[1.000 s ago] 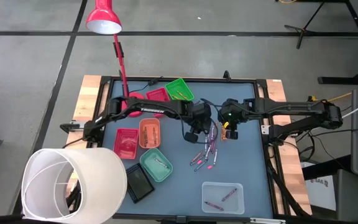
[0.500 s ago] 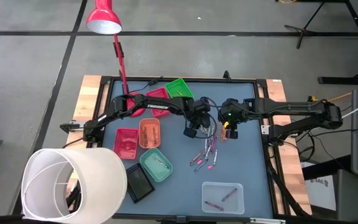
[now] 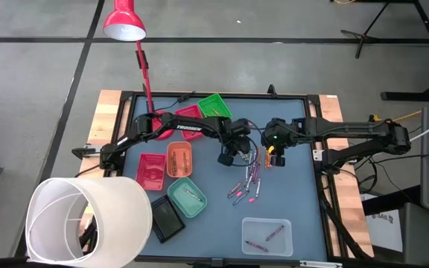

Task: Sort crayons
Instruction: Put the gray crayon into the light green bin

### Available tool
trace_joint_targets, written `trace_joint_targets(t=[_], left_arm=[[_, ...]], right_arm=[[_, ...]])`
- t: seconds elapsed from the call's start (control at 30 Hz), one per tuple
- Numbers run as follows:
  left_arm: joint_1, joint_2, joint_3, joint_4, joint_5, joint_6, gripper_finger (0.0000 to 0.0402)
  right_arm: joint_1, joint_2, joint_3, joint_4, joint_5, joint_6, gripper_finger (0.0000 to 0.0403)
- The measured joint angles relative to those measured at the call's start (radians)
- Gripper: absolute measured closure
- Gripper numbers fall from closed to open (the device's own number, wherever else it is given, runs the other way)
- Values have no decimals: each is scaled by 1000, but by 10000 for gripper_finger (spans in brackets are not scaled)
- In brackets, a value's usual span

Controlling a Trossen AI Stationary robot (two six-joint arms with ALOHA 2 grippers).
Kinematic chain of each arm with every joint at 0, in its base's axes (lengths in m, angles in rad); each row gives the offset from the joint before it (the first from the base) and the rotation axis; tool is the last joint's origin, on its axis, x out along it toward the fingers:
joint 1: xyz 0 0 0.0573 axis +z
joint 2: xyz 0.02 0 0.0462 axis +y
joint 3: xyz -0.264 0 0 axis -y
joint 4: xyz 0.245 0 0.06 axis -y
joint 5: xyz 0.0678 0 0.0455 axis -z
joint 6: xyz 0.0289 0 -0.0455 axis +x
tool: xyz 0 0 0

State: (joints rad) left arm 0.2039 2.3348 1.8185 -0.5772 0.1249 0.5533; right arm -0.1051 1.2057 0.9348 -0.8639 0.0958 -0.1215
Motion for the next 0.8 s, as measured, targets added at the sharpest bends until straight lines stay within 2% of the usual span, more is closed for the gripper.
trace_joint_targets(t=[0.8], left_arm=[[-8, -2, -25, 39, -5, 27, 302]], right_arm=[[0, 0, 0, -1, 0, 5, 269]])
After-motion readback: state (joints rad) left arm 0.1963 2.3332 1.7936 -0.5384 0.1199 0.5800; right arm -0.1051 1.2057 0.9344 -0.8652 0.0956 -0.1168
